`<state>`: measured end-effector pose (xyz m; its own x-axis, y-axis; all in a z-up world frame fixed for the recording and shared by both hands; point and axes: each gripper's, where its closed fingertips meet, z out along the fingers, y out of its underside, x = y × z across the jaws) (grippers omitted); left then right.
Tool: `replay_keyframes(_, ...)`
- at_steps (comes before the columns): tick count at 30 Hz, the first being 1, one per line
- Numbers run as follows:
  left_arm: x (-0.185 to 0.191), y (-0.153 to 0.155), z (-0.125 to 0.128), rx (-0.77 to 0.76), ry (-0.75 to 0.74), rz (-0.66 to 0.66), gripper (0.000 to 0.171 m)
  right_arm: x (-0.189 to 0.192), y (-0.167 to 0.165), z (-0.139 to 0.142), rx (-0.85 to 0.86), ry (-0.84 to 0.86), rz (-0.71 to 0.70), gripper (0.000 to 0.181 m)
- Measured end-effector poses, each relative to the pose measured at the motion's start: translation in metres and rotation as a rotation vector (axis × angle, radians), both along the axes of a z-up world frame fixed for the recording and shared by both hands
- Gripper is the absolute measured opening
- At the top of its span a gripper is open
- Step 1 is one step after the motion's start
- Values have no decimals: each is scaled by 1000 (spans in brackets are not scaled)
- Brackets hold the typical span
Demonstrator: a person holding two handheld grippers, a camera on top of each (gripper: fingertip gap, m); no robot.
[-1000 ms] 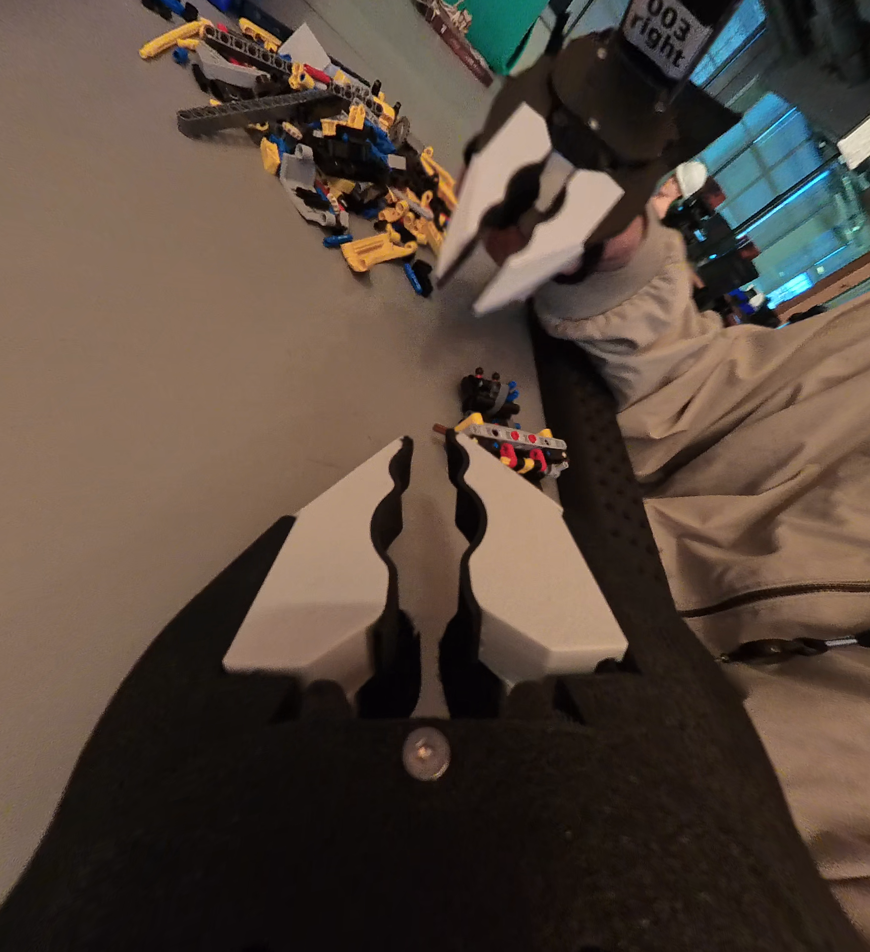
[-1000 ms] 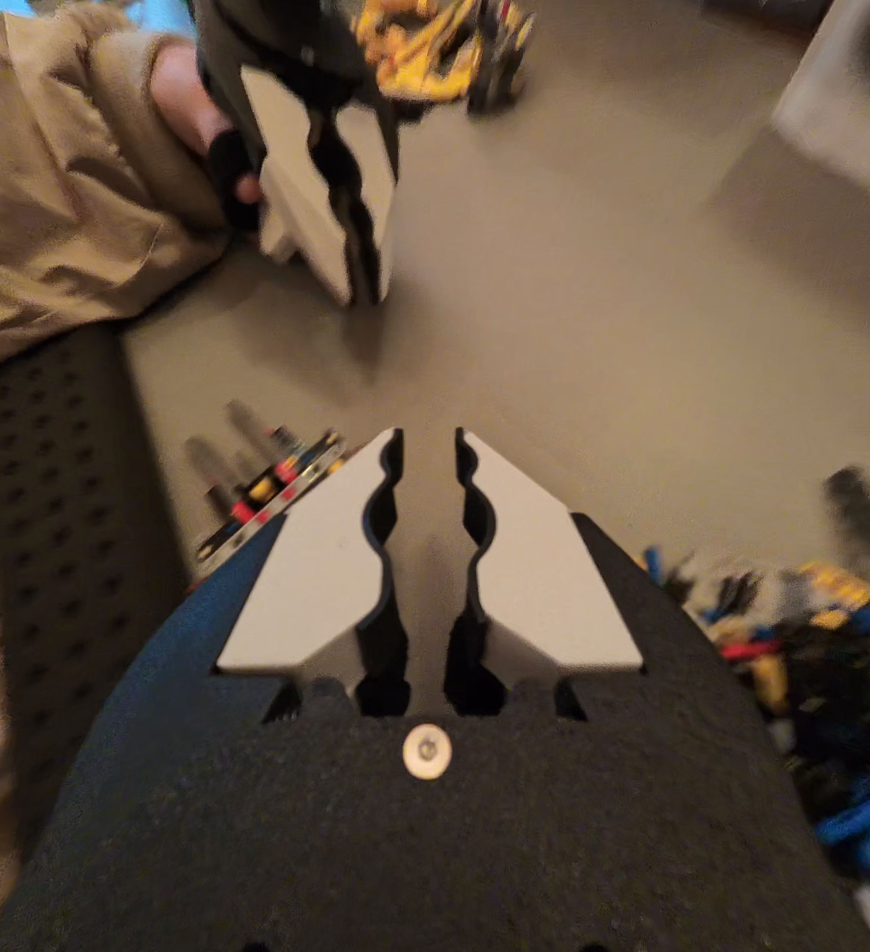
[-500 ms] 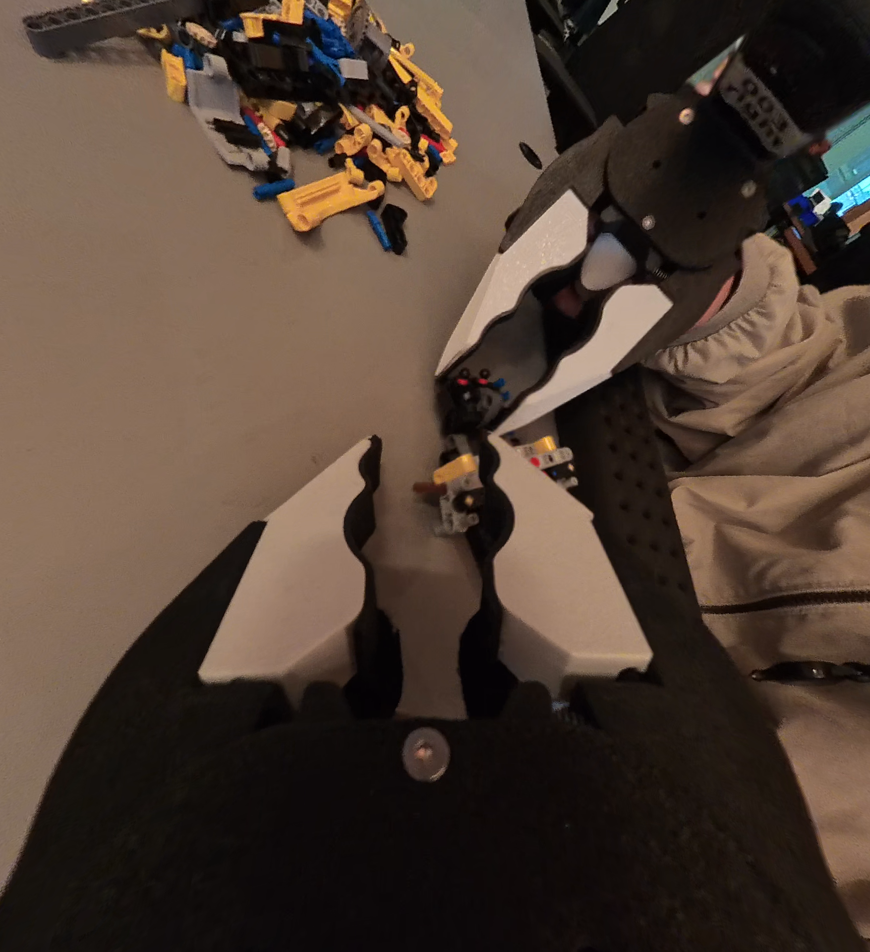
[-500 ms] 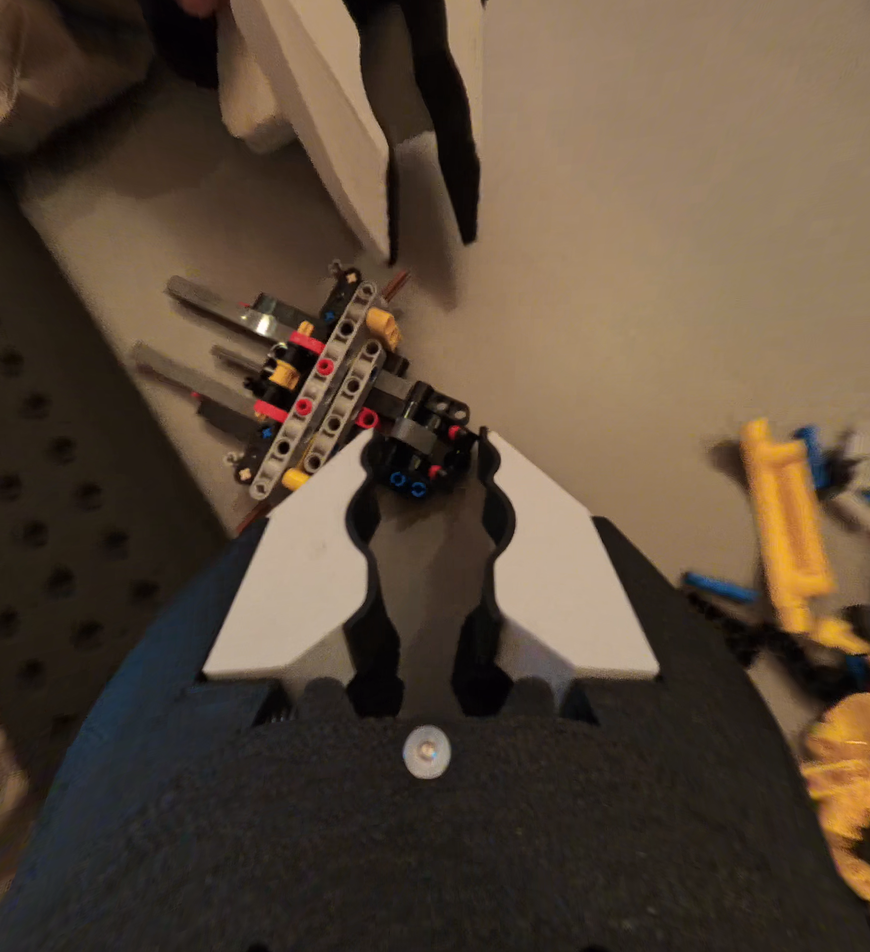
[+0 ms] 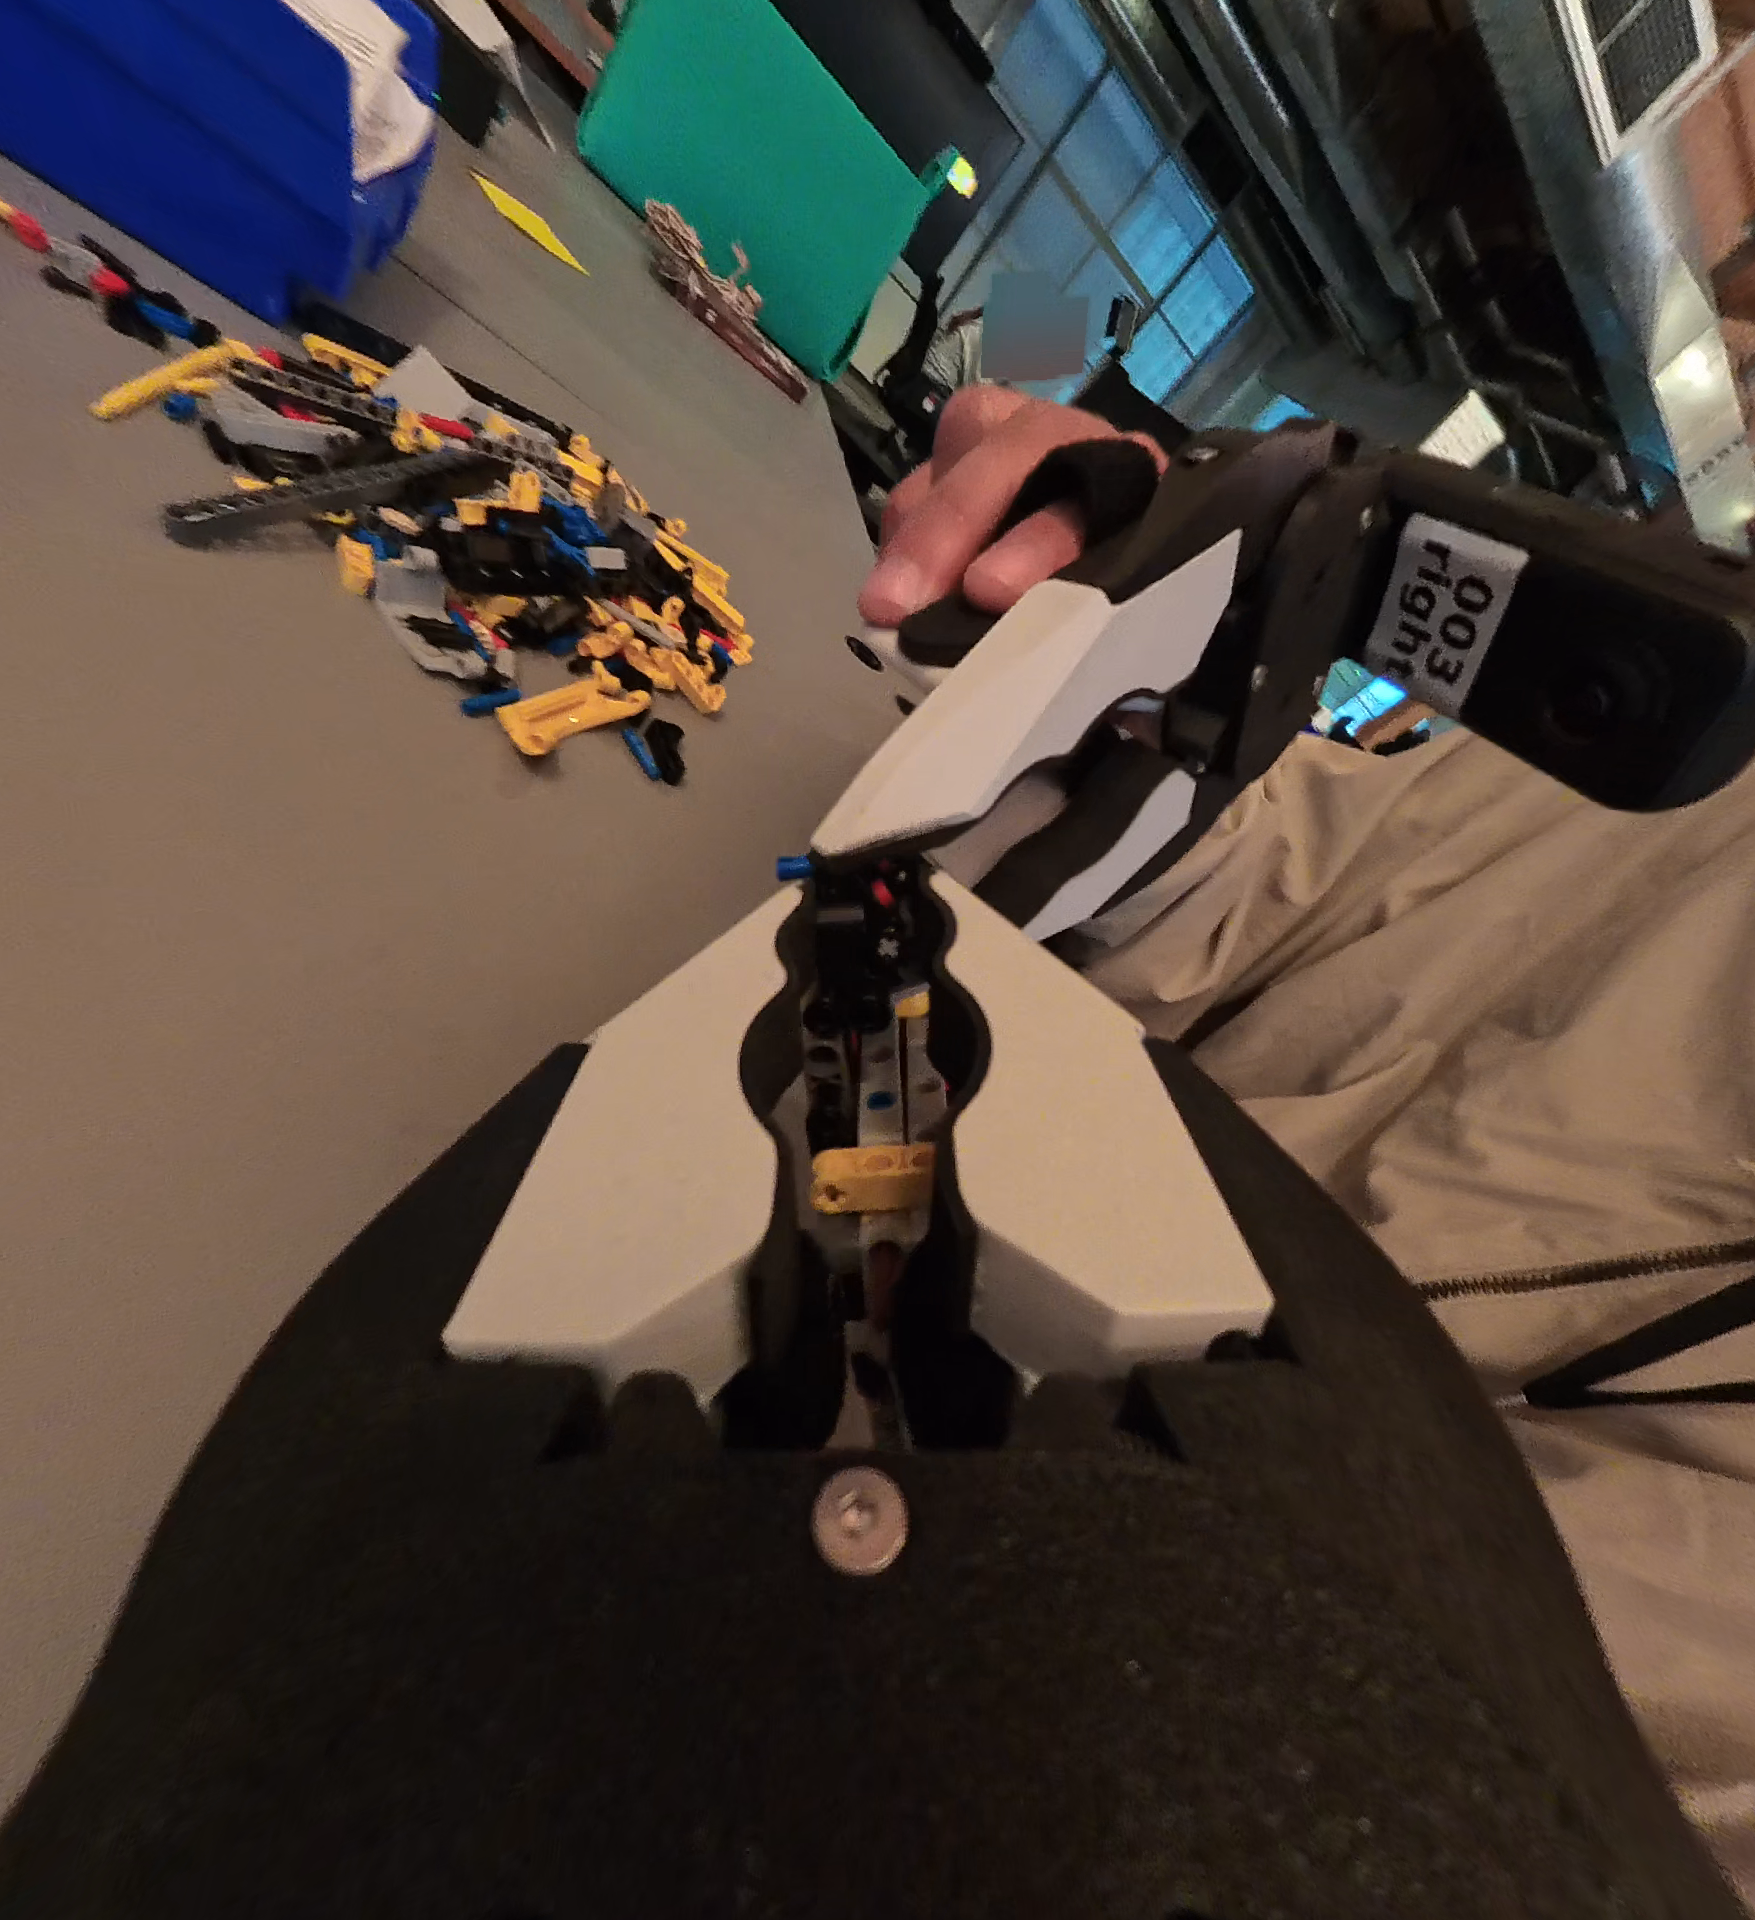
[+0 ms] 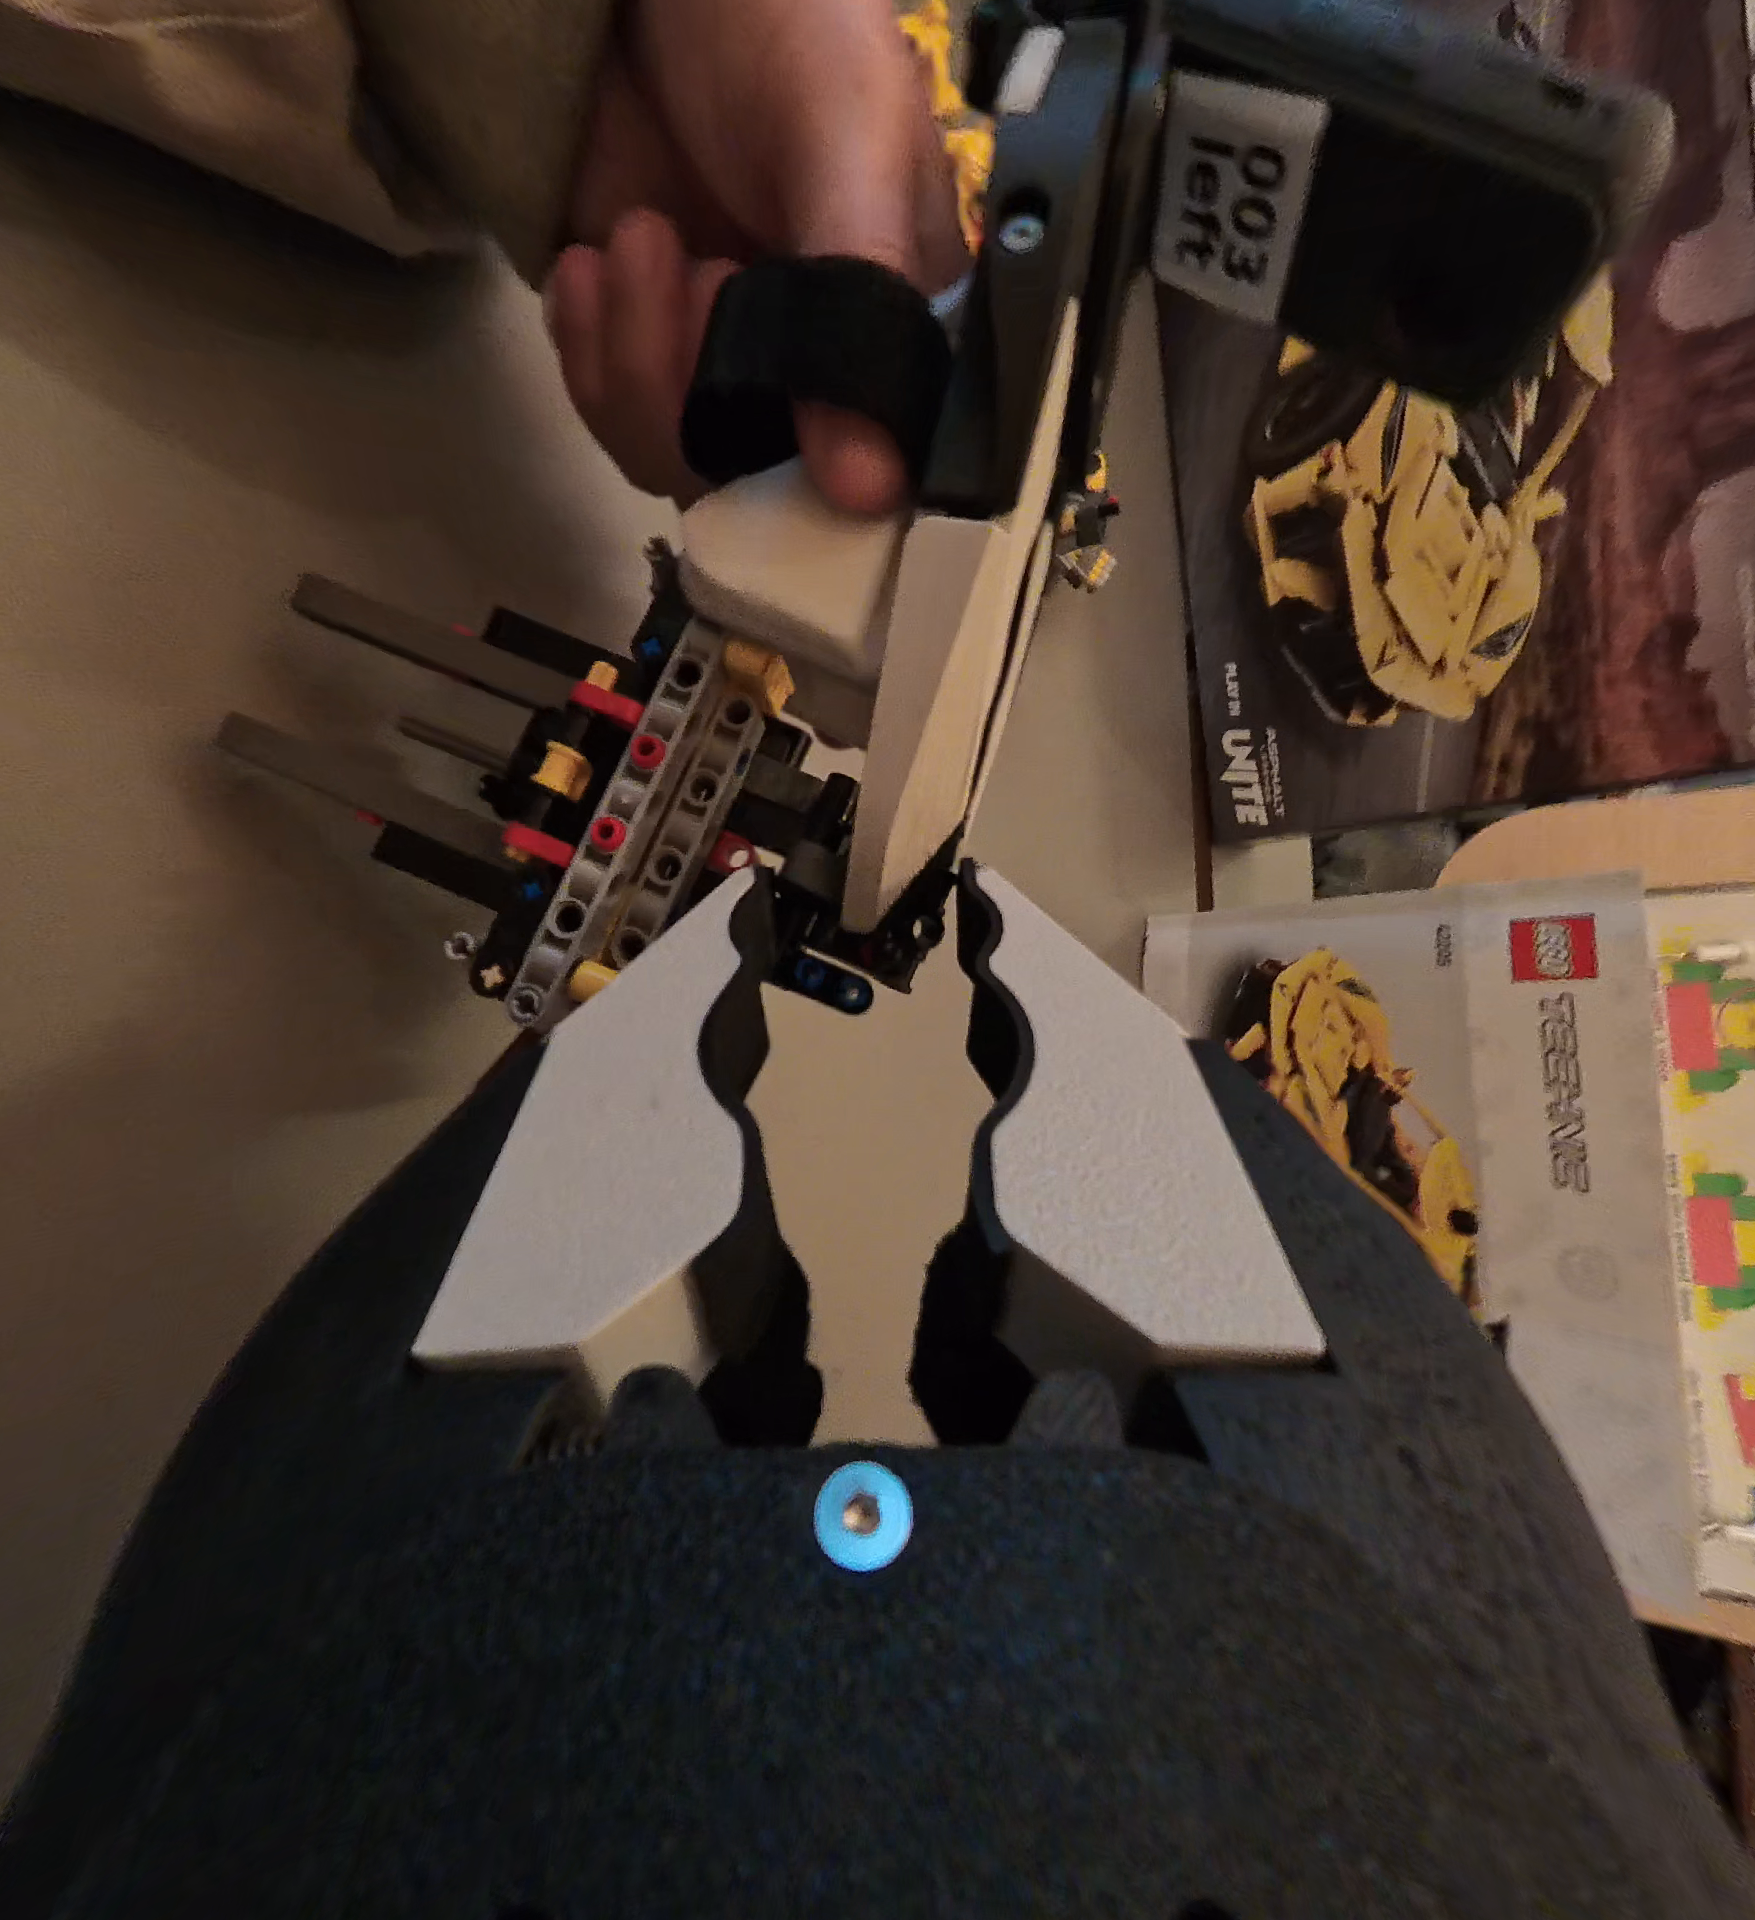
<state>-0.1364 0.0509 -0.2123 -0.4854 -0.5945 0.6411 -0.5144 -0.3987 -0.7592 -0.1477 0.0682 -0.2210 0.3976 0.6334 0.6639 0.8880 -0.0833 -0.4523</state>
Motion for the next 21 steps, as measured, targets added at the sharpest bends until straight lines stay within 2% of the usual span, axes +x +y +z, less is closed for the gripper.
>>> replay_keyframes(2, -1, 8, -2, 26, 8, 28, 16, 4, 5, -3, -35, 105, -79, 35)
replay_keyframes(3, -1, 14, -4, 42, 8, 54, 16, 7, 7, 0, -31, 182, -117, 45)
replay_keyframes(5, 2, 28, 1, 27, -16, 115, 15, 13, 4, 12, 0, 384, -171, 52)
replay_keyframes(6, 2, 33, 4, 27, -37, 137, 15, 16, 4, 19, 30, 507, -206, 49)
replay_keyframes(8, 4, 39, 4, 60, -44, 176, 15, 31, 9, 23, 112, 667, -323, 19)
replay_keyframes(11, 8, 37, 7, 147, -91, 209, 15, 34, 13, 13, 196, 670, -403, 17)
replay_keyframes(14, 13, 33, 11, 223, -126, 240, 16, 35, 15, 18, 294, 653, -480, 10)
replay_keyframes(16, 14, 32, 11, 220, -123, 255, 16, 32, 15, 17, 294, 628, -495, 6)
replay_keyframes(21, 14, 33, 10, 239, -136, 255, 16, 30, 15, 15, 303, 583, -484, 10)
